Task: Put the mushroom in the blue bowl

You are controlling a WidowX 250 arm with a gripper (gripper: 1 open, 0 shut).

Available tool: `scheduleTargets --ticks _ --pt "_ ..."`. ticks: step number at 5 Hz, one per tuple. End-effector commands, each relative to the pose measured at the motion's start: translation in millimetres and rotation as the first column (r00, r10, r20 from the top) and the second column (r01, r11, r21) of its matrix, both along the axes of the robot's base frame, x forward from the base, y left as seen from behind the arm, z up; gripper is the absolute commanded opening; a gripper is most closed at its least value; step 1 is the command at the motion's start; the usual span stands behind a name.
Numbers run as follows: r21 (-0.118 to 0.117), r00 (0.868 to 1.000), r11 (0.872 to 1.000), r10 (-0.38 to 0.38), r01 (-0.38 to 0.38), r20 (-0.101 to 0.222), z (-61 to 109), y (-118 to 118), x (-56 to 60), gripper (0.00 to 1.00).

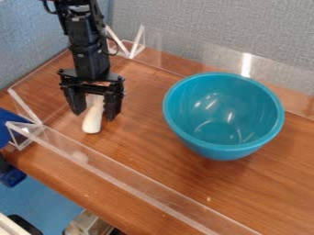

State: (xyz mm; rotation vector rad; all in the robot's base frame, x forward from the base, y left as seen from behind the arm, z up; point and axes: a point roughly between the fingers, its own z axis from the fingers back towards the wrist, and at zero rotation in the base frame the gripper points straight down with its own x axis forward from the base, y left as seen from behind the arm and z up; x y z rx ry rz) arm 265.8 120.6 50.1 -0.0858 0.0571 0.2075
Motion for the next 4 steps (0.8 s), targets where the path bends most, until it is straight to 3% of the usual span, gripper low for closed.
scheduleTargets --ticks 1,4 --pt "0.020 0.998 1.000 0.007 -0.008 0.066 18.5 10.1 6.3 1.00" --pt "0.023 0.996 1.000 0.013 -0.015 0.083 21.7 11.9 10.0 1.00"
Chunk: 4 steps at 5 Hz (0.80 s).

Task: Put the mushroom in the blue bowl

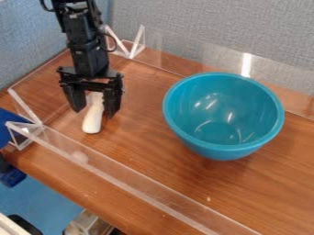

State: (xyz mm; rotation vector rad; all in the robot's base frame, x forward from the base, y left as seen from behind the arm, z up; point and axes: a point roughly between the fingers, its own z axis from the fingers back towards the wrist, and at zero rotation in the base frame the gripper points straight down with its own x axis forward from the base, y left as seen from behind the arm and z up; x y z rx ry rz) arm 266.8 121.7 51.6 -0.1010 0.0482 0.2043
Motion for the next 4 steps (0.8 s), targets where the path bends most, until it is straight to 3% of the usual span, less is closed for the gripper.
scheduleTargets --ticks 1,4 --pt "0.041 0.997 0.999 0.019 -0.023 0.073 19.8 11.6 10.2 1.00" --pt "0.052 0.997 0.998 0.031 -0.034 0.067 13.1 13.7 12.3 1.00"
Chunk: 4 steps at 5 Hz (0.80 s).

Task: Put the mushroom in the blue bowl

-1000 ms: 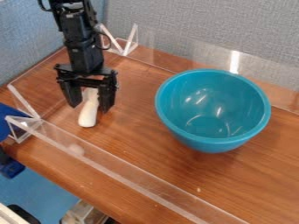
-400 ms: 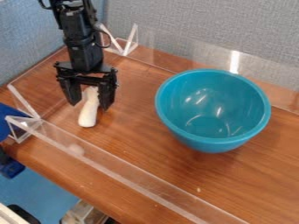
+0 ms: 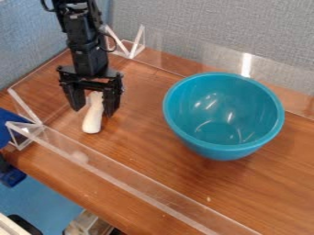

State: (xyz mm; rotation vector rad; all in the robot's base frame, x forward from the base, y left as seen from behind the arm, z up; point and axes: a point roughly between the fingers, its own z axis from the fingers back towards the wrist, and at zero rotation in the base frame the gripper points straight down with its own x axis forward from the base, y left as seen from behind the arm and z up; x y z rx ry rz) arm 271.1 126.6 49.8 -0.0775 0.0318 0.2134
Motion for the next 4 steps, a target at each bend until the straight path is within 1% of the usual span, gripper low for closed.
scheduleTargets --ticks 1,2,3,4 --pt "0.031 0.999 0.999 0.030 -0.031 0.030 2.6 11.2 8.2 1.00" --pt "0.034 0.999 0.999 0.033 -0.034 0.014 -8.1 11.8 8.4 0.00" --pt "0.034 0.999 0.999 0.028 -0.029 0.022 -2.5 11.1 7.7 0.00" --pt "0.033 0.999 0.999 0.021 -0.022 0.041 14.7 8.9 6.0 0.00"
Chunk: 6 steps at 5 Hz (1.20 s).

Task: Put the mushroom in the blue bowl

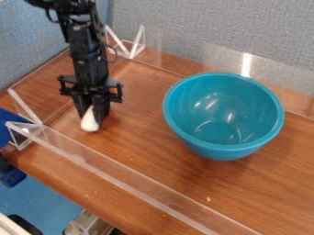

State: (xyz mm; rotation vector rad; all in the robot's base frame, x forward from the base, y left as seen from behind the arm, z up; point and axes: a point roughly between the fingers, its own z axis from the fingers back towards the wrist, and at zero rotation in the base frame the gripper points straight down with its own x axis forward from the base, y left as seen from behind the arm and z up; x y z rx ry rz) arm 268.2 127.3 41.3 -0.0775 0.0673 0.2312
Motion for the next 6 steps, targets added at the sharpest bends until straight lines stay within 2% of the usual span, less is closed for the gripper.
scheduleTargets --ticks 1,2,3,4,5,6 --pt "0.037 0.989 0.999 -0.005 0.000 0.147 64.0 3.0 9.7 0.00" --pt "0.018 0.977 1.000 -0.021 0.018 0.214 106.7 -7.7 10.5 0.00" --pt "-0.010 0.966 0.999 -0.040 0.044 0.256 137.4 -23.9 10.0 0.00" --pt "-0.033 0.955 0.996 -0.068 0.081 0.287 147.6 -40.3 10.3 0.00" --pt "-0.046 0.955 0.989 -0.121 0.138 0.271 145.7 -60.2 10.2 0.00" --pt "-0.058 0.950 0.977 -0.185 0.206 0.254 141.0 -87.5 14.6 0.00"
